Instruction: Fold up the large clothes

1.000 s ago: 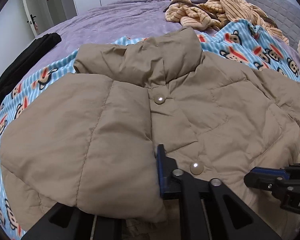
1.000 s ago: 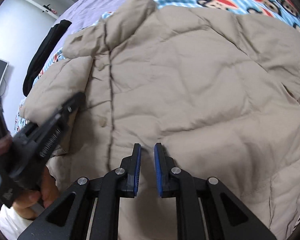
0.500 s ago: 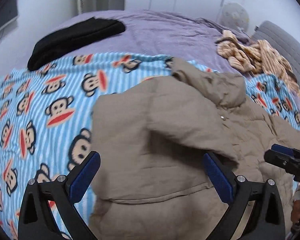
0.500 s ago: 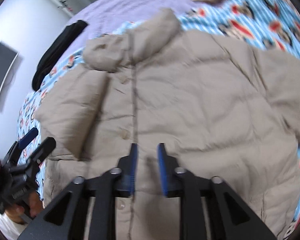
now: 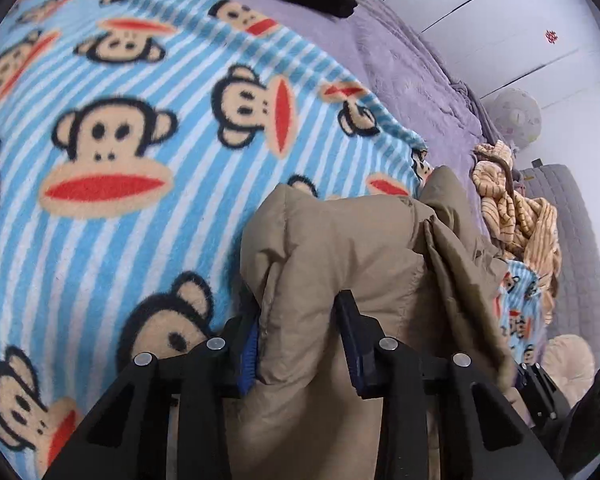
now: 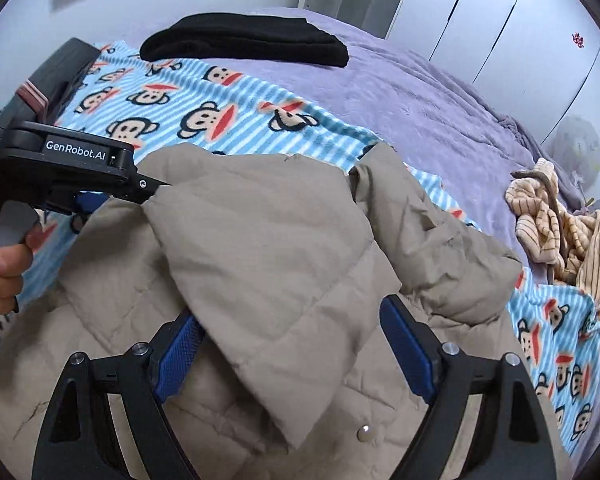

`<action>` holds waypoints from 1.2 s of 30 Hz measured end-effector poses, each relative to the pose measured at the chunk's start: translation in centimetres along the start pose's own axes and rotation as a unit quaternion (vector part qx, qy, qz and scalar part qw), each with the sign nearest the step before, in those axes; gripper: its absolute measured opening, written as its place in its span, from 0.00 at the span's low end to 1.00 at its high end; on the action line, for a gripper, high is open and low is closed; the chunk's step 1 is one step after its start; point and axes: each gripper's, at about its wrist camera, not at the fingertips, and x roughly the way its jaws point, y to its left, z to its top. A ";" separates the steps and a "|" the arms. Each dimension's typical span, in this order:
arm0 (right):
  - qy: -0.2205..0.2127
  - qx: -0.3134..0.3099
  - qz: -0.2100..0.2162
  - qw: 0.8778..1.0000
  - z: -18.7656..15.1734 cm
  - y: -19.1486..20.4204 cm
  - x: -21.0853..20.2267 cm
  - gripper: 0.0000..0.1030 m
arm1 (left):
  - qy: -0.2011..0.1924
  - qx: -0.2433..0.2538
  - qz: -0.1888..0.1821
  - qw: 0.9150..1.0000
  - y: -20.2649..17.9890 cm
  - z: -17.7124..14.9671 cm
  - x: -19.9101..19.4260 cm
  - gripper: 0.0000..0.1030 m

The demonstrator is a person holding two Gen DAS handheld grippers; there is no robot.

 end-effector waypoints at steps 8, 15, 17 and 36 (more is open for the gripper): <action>0.006 0.359 0.068 0.931 -7.4 -13.7 -0.7 0.11 | -0.043 0.136 0.102 0.984 -3.4 -0.9 -0.1 0.29; 0.078 0.535 0.128 0.831 -16.8 -16.2 2.7 0.11 | -0.067 0.145 0.207 0.965 -3.1 -0.7 0.3 0.67; 0.082 0.517 0.125 0.843 -16.4 -15.8 2.3 0.11 | -0.073 0.144 0.209 0.964 -2.4 -0.3 -1.0 0.67; 0.092 0.301 0.041 0.948 -12.7 -16.5 2.7 0.28 | -0.043 0.184 0.224 0.956 -2.6 -5.7 0.5 0.68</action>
